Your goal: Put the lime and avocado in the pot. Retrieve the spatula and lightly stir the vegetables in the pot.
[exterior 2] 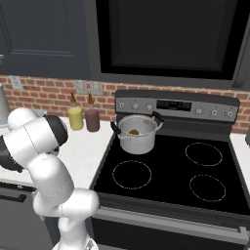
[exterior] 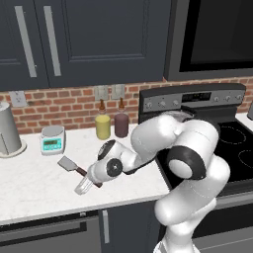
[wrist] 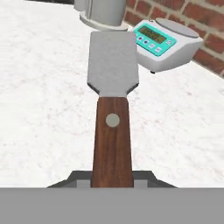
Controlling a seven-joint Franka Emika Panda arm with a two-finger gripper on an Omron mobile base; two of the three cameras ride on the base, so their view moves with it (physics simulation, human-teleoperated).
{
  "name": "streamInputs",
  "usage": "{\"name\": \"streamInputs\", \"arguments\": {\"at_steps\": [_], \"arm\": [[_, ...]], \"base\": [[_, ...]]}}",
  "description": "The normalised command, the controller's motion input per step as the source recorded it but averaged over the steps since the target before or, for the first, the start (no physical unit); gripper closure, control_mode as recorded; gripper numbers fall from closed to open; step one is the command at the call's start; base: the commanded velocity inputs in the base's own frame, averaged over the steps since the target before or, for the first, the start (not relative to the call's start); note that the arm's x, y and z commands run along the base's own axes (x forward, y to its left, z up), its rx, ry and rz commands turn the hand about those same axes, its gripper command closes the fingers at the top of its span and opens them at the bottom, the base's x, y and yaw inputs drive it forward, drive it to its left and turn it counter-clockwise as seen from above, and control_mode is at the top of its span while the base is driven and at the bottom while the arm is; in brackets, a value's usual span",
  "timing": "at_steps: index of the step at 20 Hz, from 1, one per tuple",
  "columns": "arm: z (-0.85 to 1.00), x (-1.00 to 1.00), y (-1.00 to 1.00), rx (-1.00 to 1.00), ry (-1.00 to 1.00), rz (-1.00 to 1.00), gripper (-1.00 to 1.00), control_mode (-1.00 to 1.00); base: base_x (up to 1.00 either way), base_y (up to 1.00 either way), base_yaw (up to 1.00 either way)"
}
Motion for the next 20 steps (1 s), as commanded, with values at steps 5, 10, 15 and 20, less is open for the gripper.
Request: {"name": "streamInputs", "arguments": {"at_steps": [5,10,15,20], "arm": [[0.85,-0.31,-0.04,0.04,-0.16,-0.01,1.00,-1.00],[1.00,-0.39,0.00,0.06,-0.08,-0.03,1.00,-1.00],[0.91,-0.49,0.01,0.10,0.00,-0.15,1.00,-1.00],[0.98,-0.44,0.19,0.13,-0.01,-0.22,1.00,-1.00]], "base": [[0.00,0.00,0.00],[0.00,0.00,0.00],[0.00,0.00,0.00],[0.00,0.00,0.00]]}}
